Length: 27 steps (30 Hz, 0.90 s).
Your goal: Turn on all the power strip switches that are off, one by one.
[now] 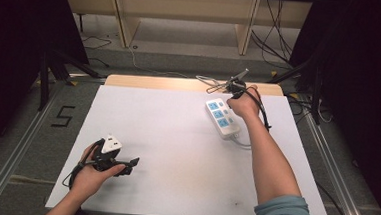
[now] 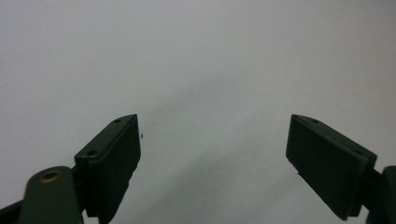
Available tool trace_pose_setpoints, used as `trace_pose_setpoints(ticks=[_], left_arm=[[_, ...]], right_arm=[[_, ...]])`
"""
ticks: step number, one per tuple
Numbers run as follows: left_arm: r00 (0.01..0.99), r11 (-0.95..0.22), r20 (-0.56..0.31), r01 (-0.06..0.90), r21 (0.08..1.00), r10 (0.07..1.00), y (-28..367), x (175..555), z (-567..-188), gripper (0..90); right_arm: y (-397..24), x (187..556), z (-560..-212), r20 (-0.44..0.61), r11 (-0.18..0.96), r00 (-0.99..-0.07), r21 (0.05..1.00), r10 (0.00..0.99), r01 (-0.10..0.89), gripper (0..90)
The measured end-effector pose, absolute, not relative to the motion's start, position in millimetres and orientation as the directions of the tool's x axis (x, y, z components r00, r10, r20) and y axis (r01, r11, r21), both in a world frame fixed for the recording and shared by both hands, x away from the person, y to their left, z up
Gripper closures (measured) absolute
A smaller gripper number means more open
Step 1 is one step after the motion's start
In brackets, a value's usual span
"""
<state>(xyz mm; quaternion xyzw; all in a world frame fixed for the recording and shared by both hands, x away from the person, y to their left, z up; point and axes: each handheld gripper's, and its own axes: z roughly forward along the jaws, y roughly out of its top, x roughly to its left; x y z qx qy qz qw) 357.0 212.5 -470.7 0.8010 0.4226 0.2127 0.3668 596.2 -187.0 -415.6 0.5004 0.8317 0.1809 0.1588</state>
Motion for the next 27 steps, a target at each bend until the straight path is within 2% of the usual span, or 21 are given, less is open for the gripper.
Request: trace_pose_setpoints(ticks=[27], left_arm=[[0.550,-0.371,0.027,0.525,0.766,0.835,214,357,-471,17.7]], right_arm=[[-181,608,-409,-0.097,0.438,-0.449,0.469,0.888,0.767,90.0]])
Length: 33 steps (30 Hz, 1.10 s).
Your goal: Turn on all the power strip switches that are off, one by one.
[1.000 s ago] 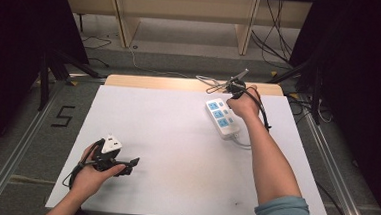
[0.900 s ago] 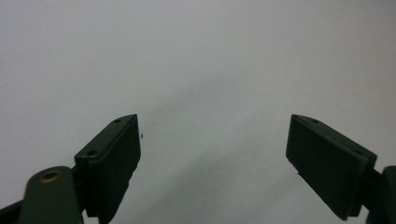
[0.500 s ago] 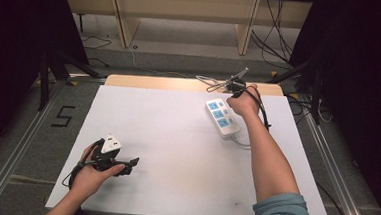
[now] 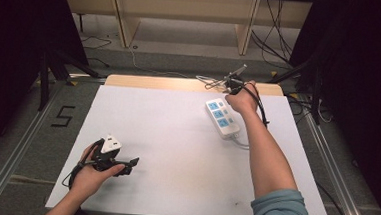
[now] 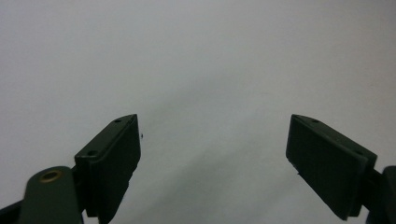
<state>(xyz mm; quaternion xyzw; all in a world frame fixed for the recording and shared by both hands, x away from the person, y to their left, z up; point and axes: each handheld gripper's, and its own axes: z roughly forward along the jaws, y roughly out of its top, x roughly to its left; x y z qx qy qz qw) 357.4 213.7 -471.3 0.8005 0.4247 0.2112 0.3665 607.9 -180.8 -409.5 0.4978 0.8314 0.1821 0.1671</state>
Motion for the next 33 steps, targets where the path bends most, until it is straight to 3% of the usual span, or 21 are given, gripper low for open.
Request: trace_pose_setpoints(ticks=[33], left_arm=[[0.549,-0.367,0.022,0.529,0.765,0.836,215,358,-472,17.7]], right_arm=[[-161,620,-428,-0.099,0.443,-0.458,0.493,0.884,0.749,90.0]])
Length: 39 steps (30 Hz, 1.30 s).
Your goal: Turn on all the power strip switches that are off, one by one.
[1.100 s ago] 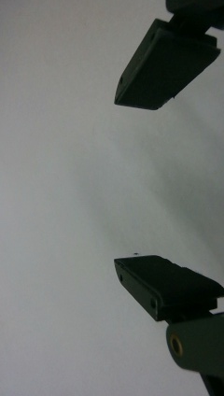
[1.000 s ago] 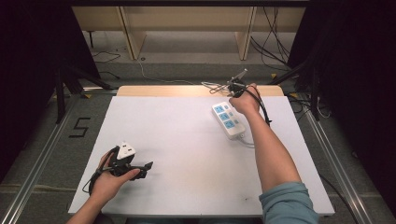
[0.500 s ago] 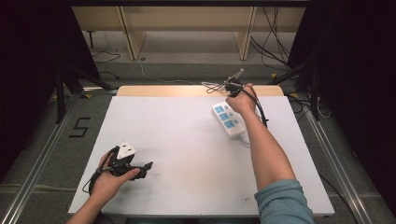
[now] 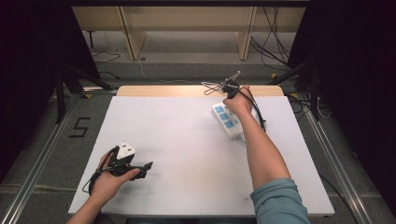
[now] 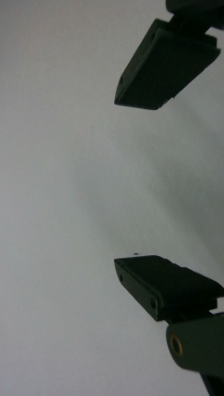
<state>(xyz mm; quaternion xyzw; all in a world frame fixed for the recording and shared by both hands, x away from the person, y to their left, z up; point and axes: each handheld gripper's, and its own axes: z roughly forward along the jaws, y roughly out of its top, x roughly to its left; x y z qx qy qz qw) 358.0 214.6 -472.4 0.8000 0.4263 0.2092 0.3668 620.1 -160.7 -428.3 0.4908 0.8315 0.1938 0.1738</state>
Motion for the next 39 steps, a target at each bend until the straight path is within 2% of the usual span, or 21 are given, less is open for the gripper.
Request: trace_pose_setpoints(ticks=[28,39], left_arm=[[0.552,-0.373,0.027,0.526,0.764,0.833,214,358,-472,17.8],[0.550,-0.368,0.023,0.527,0.766,0.835,215,358,-472,17.7]], right_arm=[[-156,623,-437,-0.111,0.440,-0.447,0.495,0.887,0.750,90.0],[-157,624,-439,-0.083,0.418,-0.439,0.505,0.894,0.755,90.0]])
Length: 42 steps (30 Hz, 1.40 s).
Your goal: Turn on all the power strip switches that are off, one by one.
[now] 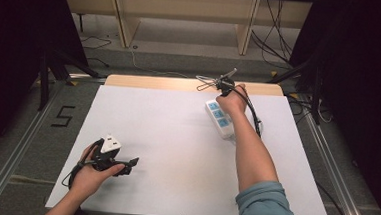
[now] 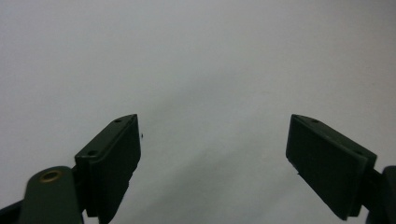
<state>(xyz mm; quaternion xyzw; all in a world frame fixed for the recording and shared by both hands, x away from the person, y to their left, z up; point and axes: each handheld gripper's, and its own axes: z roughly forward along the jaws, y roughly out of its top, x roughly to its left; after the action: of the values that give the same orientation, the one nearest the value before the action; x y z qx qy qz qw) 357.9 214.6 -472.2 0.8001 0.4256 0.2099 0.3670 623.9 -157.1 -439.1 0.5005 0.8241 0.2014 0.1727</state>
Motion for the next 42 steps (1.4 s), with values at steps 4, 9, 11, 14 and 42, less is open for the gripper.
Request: trace_pose_setpoints(ticks=[4,9,11,14,42], left_arm=[[0.550,-0.370,0.025,0.527,0.765,0.835,215,358,-472,17.7],[0.549,-0.370,0.026,0.527,0.765,0.835,215,358,-472,17.7],[0.549,-0.369,0.025,0.527,0.765,0.836,215,357,-472,17.8],[0.549,-0.370,0.025,0.528,0.764,0.835,215,357,-472,17.7],[0.552,-0.380,0.037,0.522,0.763,0.833,213,356,-472,17.7]], right_arm=[[-157,624,-440,-0.089,0.423,-0.442,0.504,0.893,0.753,90.0],[-159,624,-440,-0.063,0.400,-0.431,0.510,0.900,0.761,90.0],[-159,624,-440,-0.068,0.404,-0.432,0.508,0.899,0.761,90.0],[-159,625,-440,-0.058,0.393,-0.425,0.509,0.903,0.766,90.0],[-168,586,-424,-0.067,0.437,-0.509,0.615,0.858,0.656,88.3]])
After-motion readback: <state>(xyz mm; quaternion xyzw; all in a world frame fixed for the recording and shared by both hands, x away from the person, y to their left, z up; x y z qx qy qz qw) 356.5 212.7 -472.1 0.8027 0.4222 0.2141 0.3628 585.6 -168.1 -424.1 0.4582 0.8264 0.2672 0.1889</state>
